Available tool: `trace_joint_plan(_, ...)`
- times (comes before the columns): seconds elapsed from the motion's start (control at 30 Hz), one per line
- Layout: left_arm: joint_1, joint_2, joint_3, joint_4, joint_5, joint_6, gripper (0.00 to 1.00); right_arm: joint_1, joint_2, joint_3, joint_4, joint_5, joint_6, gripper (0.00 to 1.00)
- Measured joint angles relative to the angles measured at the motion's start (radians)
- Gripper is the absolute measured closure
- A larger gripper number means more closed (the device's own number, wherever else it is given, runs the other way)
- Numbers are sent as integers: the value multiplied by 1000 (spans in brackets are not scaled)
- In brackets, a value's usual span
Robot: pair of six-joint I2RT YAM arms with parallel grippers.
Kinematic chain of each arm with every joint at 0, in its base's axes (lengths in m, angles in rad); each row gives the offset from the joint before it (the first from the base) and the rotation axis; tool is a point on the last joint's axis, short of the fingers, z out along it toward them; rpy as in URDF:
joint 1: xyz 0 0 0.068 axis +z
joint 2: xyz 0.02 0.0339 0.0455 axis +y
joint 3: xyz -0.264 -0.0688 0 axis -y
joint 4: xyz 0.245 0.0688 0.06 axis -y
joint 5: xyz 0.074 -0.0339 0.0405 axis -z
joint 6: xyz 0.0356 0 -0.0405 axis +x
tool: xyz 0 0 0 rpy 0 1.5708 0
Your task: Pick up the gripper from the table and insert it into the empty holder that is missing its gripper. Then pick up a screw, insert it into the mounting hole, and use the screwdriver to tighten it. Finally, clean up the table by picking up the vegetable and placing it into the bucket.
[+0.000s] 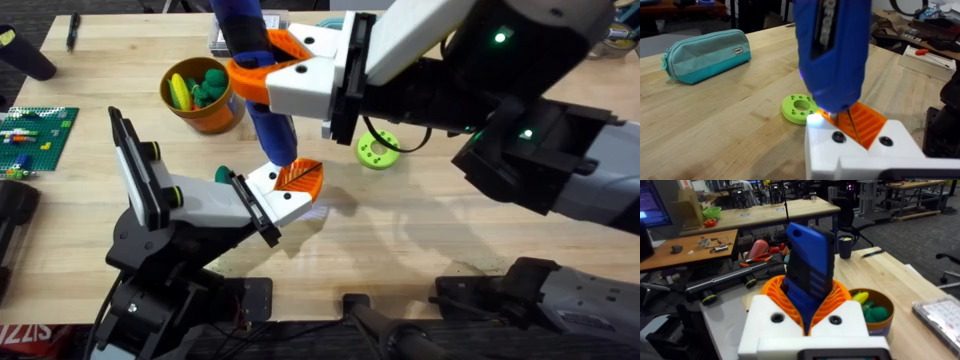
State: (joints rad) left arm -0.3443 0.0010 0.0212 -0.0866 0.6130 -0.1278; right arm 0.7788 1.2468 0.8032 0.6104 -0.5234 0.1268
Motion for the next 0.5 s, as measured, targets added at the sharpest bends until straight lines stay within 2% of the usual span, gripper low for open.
trace_joint_plan(0.13, 0, 0, 0, 1, -2, -4, 983, 0, 9, -6, -11, 2, 7, 963)
trace_joint_plan(0.5, 0, 0, 0, 1, -4, -4, 983, 0, 9, -13, 215, 0, 60, 964)
